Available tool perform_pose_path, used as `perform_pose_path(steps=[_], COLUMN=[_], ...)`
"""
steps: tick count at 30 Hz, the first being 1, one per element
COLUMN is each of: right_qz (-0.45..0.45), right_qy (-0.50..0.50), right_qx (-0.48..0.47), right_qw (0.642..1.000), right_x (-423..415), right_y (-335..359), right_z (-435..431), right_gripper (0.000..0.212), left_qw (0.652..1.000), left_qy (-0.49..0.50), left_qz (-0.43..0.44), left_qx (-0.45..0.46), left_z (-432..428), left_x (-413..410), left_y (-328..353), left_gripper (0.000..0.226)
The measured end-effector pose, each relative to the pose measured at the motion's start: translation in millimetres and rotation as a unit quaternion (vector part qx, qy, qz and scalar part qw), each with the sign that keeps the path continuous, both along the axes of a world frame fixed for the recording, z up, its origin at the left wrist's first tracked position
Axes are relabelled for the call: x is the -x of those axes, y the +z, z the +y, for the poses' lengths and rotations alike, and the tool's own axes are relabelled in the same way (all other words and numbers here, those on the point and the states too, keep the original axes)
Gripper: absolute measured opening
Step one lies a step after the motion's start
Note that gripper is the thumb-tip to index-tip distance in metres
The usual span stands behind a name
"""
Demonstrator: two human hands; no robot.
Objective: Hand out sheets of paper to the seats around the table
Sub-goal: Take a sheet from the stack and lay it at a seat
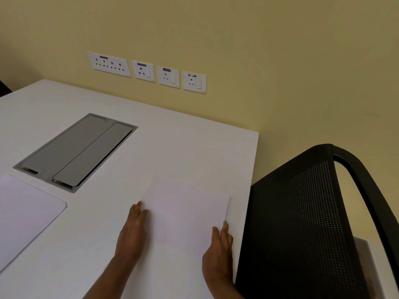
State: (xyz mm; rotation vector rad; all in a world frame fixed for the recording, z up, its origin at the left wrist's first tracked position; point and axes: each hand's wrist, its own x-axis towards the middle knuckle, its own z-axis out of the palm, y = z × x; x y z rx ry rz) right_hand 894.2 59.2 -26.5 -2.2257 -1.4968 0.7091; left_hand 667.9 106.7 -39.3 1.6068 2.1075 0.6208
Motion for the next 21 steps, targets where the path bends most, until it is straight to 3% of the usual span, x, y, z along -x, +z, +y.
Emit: perform_pose_path(steps=[1, 2, 4, 7, 12, 17, 19, 21], right_qz=[-0.012, 0.013, -0.025, -0.108, -0.146, -0.142, -0.145, -0.152], right_qy=[-0.01, -0.023, 0.003, 0.063, 0.116, 0.115, 0.111, 0.108], right_qx=[-0.008, -0.027, -0.036, 0.021, 0.046, 0.044, 0.04, 0.032], right_qw=[1.0, 0.999, 0.999, 0.992, 0.981, 0.982, 0.982, 0.982], right_x=[1.6, 3.0, 5.8, 1.2, -0.1, 0.1, 0.2, 1.0], right_y=[-0.6, 0.1, -1.2, -4.4, -12.3, -16.7, -19.8, -21.7], right_z=[5.1, 6.3, 5.2, 0.6, 0.4, 1.8, 0.5, -1.3], right_gripper=[0.063, 0.063, 0.063, 0.064, 0.063, 0.064, 0.066, 0.066], left_qw=[1.0, 0.999, 0.996, 0.991, 0.974, 0.988, 0.988, 0.986], left_qy=[0.004, -0.014, -0.055, -0.061, -0.111, -0.11, -0.113, -0.114], left_qz=[-0.014, 0.002, 0.051, 0.113, 0.197, 0.105, 0.105, 0.113], left_qx=[0.016, 0.029, 0.04, 0.037, 0.024, 0.031, 0.021, 0.036], left_z=[2.1, 2.8, 5.1, 3.1, 2.9, -2.1, -3.0, -3.6], left_x=[0.3, -0.3, 1.9, 4.4, 3.2, 6.3, 5.1, 3.8], left_y=[-2.0, 0.9, -2.8, -5.6, -8.1, -18.0, -22.7, -23.3], left_gripper=[0.055, 0.055, 0.052, 0.056, 0.073, 0.066, 0.053, 0.058])
